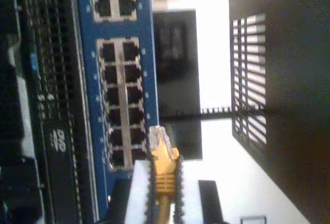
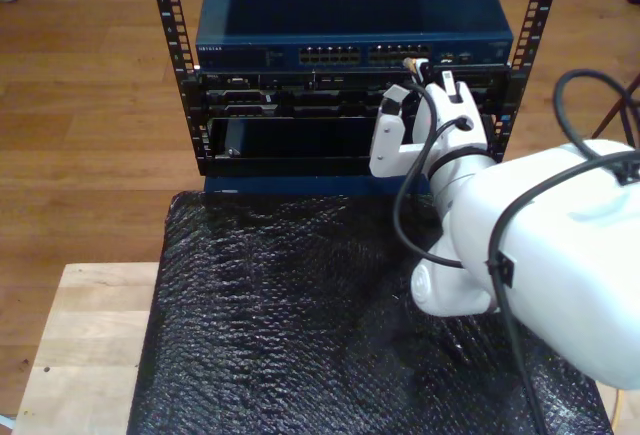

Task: Grab the cable and plug it in

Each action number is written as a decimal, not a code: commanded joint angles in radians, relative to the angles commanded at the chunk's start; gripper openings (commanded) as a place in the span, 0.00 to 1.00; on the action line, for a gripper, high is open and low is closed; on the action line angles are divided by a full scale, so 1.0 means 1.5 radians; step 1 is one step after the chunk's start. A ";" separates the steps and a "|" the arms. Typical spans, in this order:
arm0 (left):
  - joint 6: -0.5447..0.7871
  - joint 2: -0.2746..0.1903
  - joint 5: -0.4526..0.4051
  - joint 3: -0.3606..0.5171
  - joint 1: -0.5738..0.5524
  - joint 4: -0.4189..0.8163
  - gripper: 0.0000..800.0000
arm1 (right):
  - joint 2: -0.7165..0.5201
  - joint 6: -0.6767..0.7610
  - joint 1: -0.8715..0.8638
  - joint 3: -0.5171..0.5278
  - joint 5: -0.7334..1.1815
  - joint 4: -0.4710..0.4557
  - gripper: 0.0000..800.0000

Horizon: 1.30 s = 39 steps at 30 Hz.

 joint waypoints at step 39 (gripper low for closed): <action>0.000 0.000 0.000 0.000 0.000 0.000 1.00 | 0.144 -0.083 0.085 -0.198 -0.040 0.271 0.00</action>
